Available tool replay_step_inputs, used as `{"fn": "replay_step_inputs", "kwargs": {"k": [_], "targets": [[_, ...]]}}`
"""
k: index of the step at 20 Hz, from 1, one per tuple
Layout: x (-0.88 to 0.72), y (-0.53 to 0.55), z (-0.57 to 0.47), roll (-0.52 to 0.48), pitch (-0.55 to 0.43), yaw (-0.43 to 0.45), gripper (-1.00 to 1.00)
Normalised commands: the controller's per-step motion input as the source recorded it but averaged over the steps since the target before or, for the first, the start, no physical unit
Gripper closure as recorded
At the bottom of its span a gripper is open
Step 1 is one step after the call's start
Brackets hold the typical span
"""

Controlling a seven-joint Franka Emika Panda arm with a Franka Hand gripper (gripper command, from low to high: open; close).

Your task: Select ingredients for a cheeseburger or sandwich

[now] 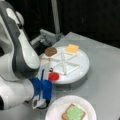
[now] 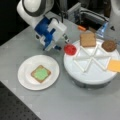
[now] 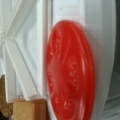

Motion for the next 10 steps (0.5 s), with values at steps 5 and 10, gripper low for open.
{"fn": "replay_step_inputs", "kwargs": {"k": [5, 10], "targets": [[0.32, -0.21, -0.05, 0.251, 0.082, 0.382, -1.0], [0.23, -0.27, -0.04, 0.228, 0.089, 0.454, -1.0]]}}
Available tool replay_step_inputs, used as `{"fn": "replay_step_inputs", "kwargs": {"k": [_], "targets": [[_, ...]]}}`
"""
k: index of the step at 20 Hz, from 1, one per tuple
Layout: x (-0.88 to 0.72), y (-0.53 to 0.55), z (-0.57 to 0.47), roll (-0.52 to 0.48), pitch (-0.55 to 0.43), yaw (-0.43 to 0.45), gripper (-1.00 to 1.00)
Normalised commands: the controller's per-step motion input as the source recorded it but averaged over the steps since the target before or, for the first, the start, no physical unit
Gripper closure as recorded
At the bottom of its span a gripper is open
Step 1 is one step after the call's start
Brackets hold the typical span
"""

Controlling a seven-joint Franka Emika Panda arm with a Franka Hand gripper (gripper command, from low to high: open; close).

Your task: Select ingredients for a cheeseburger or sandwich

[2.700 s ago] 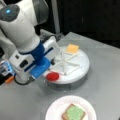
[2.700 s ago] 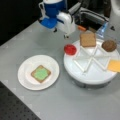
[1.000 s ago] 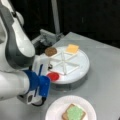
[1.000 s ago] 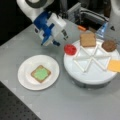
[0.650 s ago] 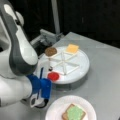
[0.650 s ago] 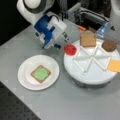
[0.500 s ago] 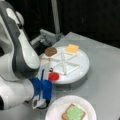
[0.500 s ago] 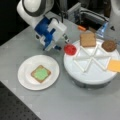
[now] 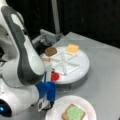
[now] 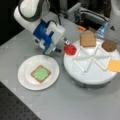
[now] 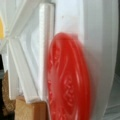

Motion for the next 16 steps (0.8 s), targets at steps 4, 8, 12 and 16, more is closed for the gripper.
{"fn": "replay_step_inputs", "kwargs": {"k": [4, 8, 12, 16], "targets": [[0.17, -0.32, -0.09, 0.267, 0.109, 0.478, -1.0], [0.2, -0.31, -0.13, 0.299, 0.113, 0.418, -1.0], [0.23, -0.27, -0.15, 0.292, 0.104, 0.352, -1.0], [0.22, -0.2, -0.13, 0.27, 0.087, 0.299, -1.0]]}}
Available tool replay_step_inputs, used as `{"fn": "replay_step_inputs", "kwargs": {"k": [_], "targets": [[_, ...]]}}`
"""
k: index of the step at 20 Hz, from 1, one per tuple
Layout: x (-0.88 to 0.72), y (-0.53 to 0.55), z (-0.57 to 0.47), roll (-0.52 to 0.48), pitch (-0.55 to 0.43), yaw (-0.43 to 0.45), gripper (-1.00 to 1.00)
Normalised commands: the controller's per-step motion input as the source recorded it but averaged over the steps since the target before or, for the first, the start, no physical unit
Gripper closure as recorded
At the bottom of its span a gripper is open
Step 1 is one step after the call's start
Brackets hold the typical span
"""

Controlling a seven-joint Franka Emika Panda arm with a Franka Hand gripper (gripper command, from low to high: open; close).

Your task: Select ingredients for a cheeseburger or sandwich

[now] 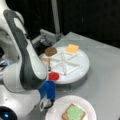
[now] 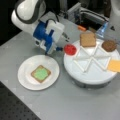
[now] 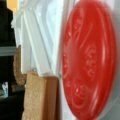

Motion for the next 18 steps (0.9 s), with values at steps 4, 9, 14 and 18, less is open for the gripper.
{"fn": "replay_step_inputs", "kwargs": {"k": [4, 9, 14, 18], "targets": [[0.23, -0.13, -0.09, 0.259, 0.083, 0.252, -1.0], [0.22, -0.07, -0.08, 0.248, 0.093, 0.187, -1.0], [0.21, -0.07, -0.09, 0.242, 0.111, 0.13, -1.0], [0.22, -0.08, -0.1, 0.22, 0.09, 0.099, -1.0]]}}
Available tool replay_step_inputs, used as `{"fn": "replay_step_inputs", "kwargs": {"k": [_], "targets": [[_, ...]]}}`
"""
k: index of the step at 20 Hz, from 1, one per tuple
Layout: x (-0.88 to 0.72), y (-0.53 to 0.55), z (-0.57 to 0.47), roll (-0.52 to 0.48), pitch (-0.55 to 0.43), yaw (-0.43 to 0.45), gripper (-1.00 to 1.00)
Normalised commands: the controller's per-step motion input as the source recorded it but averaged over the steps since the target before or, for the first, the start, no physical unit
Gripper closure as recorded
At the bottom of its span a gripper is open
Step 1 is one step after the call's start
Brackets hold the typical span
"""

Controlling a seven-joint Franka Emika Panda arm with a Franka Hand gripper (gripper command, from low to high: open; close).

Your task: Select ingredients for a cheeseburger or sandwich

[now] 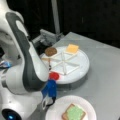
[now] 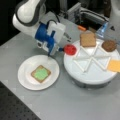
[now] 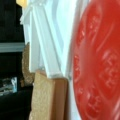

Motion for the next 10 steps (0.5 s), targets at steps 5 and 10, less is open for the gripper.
{"fn": "replay_step_inputs", "kwargs": {"k": [5, 10], "targets": [[0.22, -0.06, -0.07, 0.224, 0.077, 0.071, -1.0], [0.22, -0.06, -0.05, 0.232, 0.073, 0.038, -1.0]]}}
